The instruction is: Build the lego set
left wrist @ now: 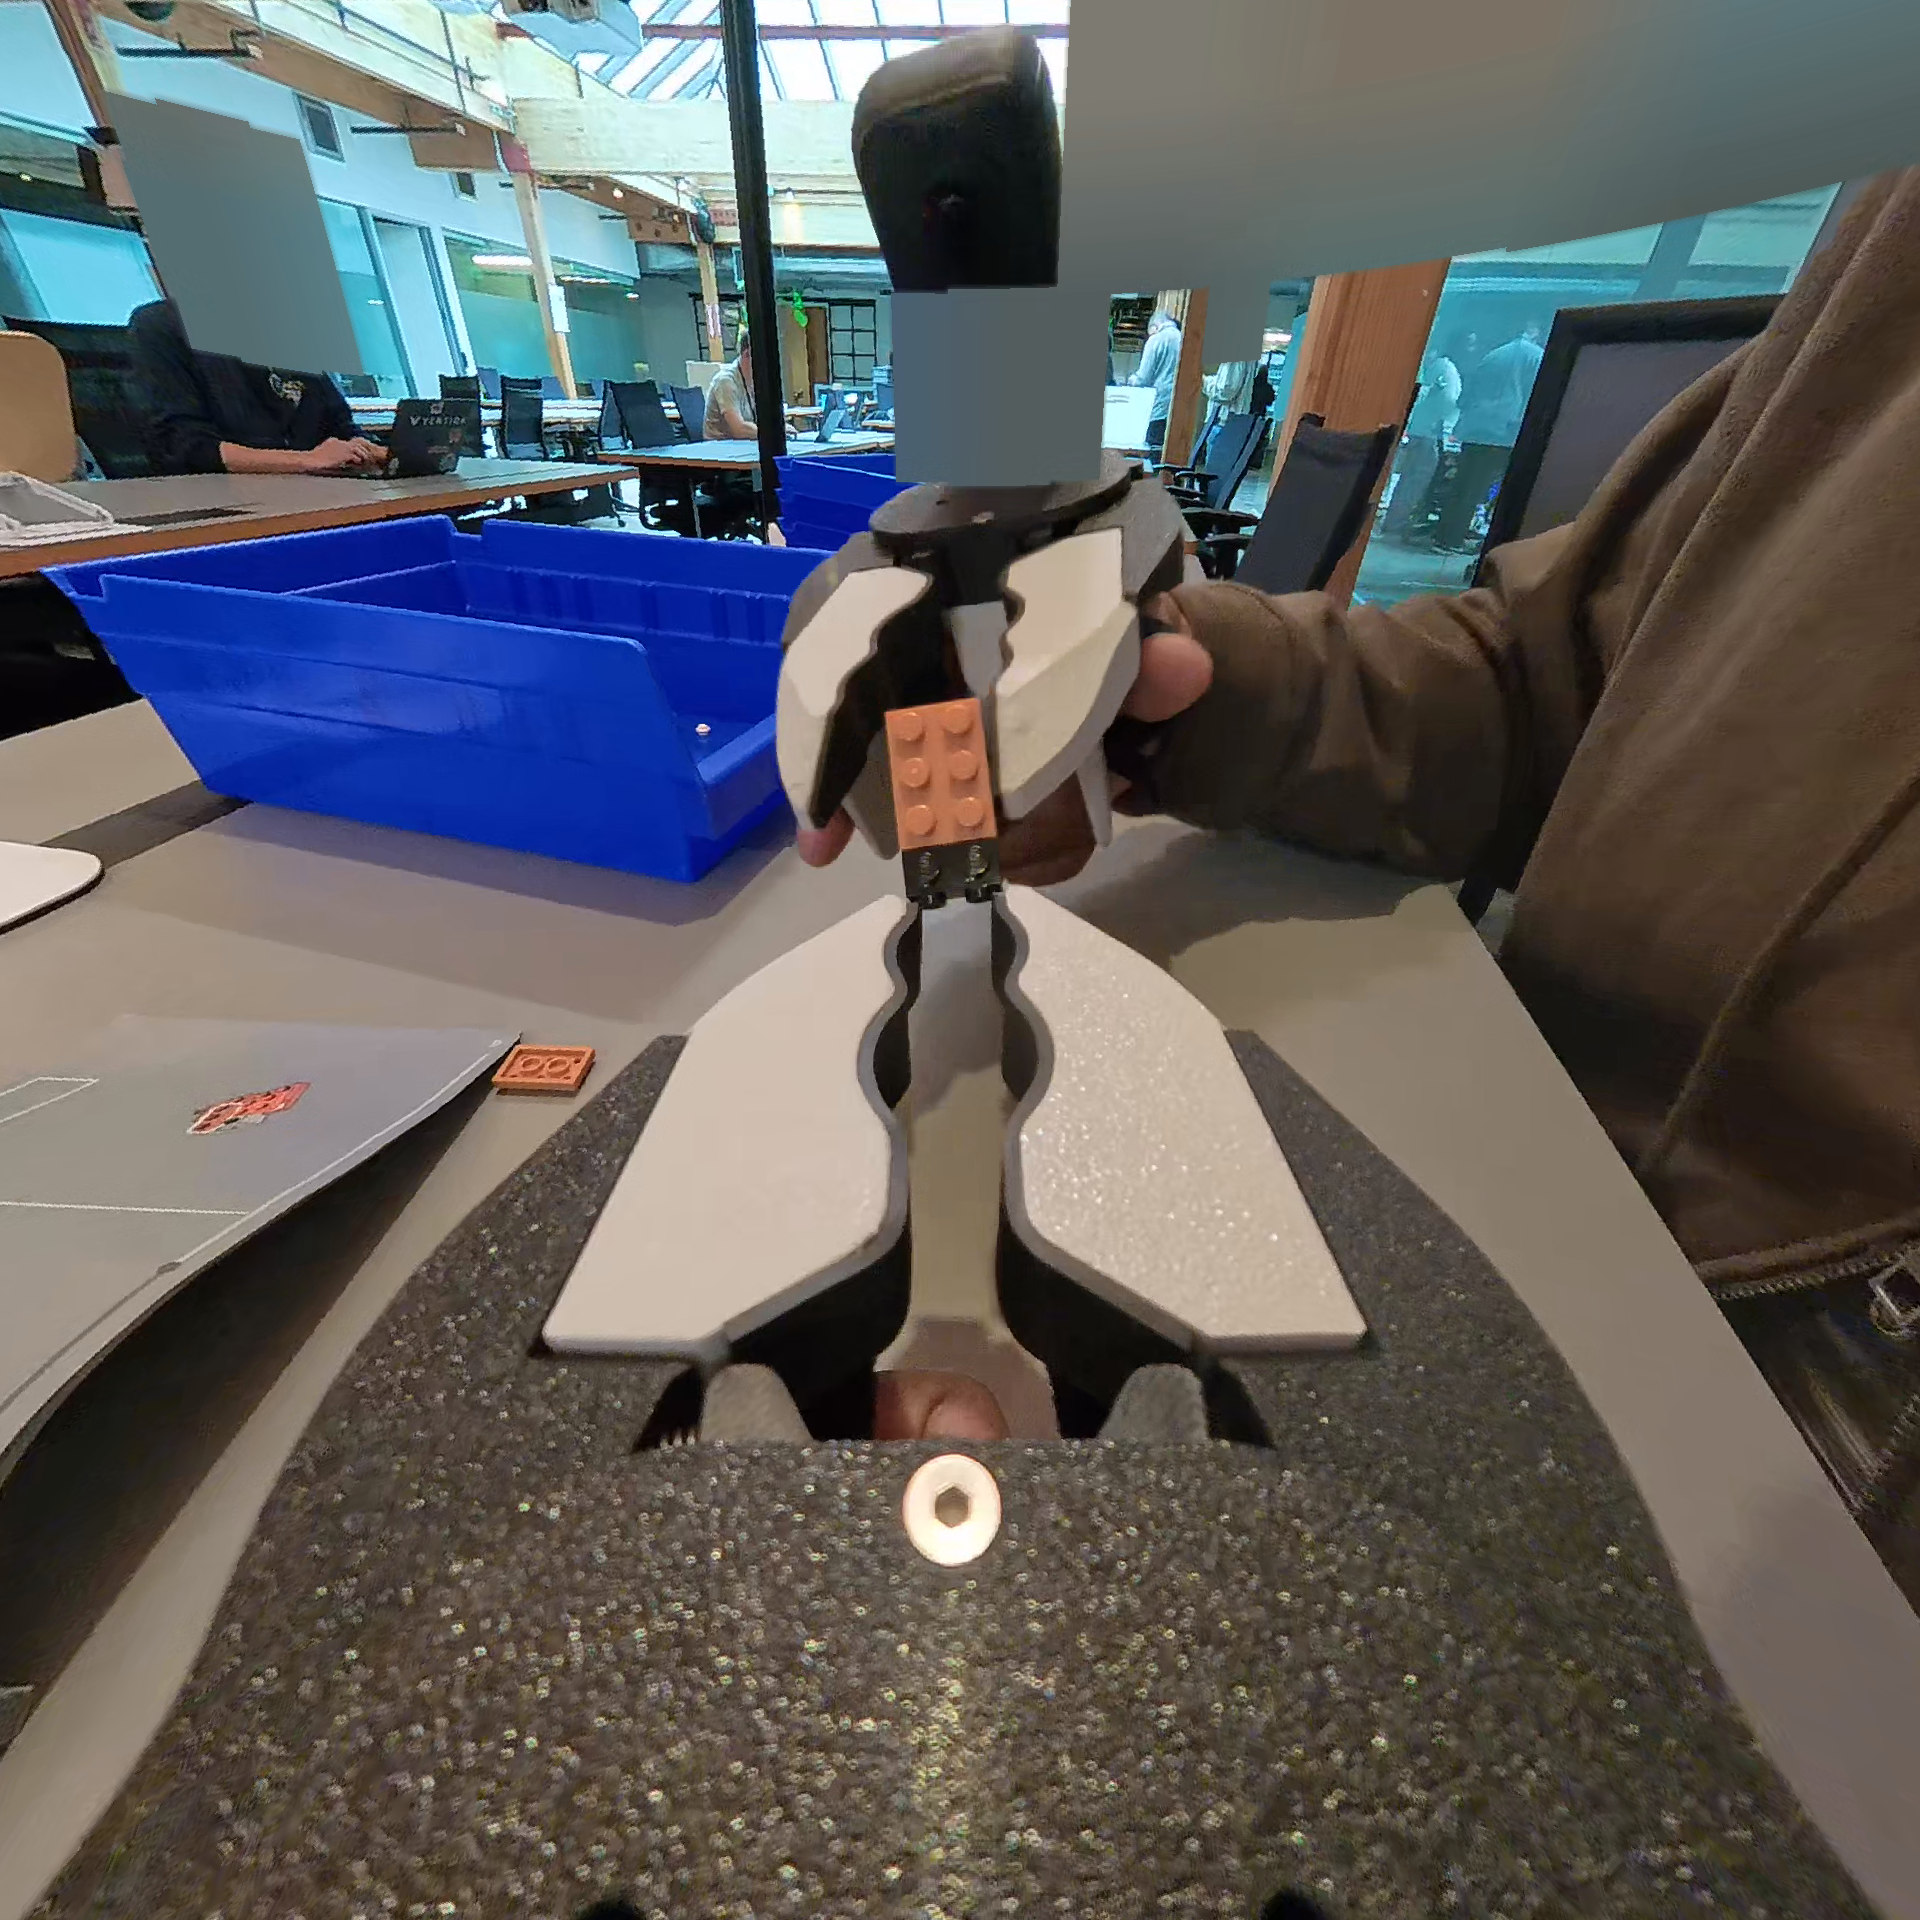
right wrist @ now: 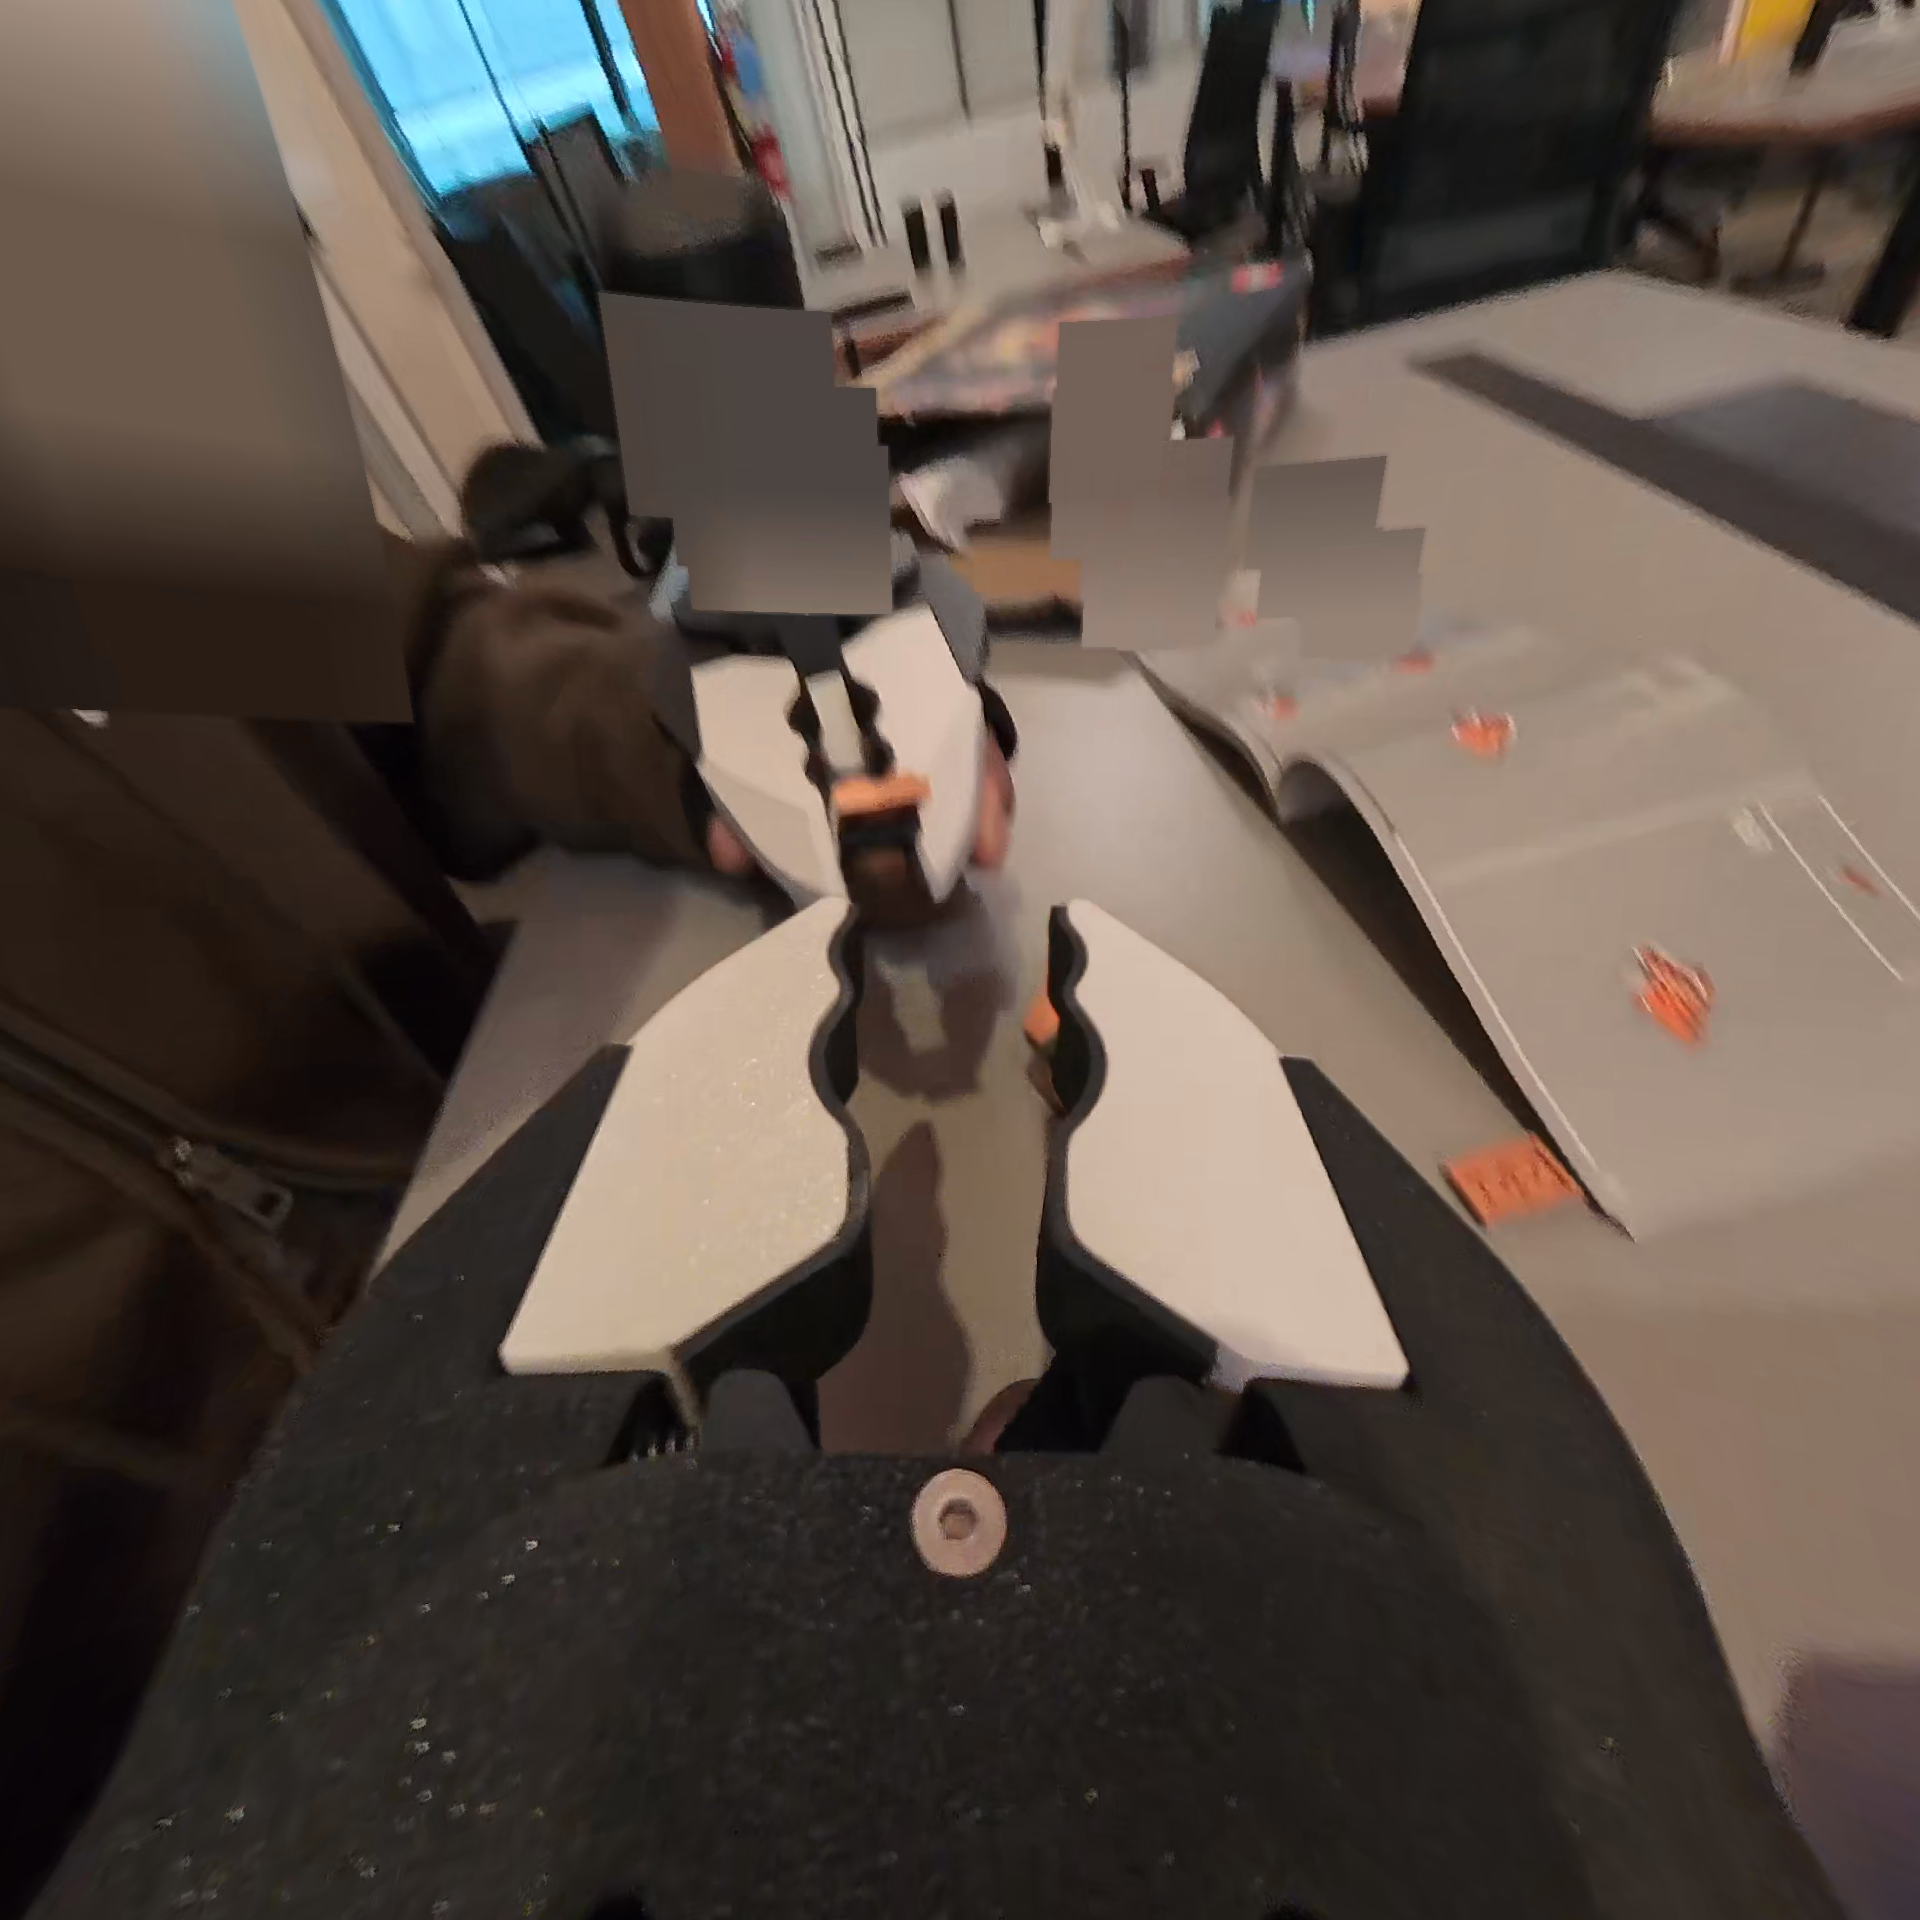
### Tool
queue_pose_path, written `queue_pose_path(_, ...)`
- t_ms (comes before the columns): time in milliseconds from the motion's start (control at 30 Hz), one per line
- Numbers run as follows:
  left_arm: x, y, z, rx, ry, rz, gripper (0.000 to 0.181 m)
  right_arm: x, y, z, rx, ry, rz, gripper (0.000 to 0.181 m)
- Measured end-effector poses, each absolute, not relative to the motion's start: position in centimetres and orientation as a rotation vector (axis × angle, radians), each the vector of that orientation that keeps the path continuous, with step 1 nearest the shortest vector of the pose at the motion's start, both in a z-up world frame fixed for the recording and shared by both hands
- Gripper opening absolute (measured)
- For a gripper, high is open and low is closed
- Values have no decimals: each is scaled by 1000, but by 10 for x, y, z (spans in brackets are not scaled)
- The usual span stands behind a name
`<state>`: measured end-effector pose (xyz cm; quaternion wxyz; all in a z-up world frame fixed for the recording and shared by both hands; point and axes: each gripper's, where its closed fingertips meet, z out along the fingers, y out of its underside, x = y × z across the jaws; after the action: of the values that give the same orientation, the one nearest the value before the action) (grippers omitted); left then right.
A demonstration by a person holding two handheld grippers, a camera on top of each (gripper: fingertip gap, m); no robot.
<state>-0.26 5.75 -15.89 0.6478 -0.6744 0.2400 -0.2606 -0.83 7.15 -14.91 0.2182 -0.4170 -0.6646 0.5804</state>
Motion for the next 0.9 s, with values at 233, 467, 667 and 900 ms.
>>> queue_pose_path(233, -4, 59, -159, -1544, 535, -599, 13, -11, 59, -128, -1079, -1719, 1772, 30)
queue_pose_path(467, -1, 57, -164, -1564, 582, -568, 13, -14, 55, -138, -1089, -1781, 1715, 17)
queue_pose_path(667, 2, 50, -163, -1566, 620, -679, 21, -8, 52, -138, -1005, -1873, 1721, 17)
queue_pose_path(900, 11, 39, -154, -1547, 593, -989, 31, 7, 34, -138, -709, -2208, 1623, 17)
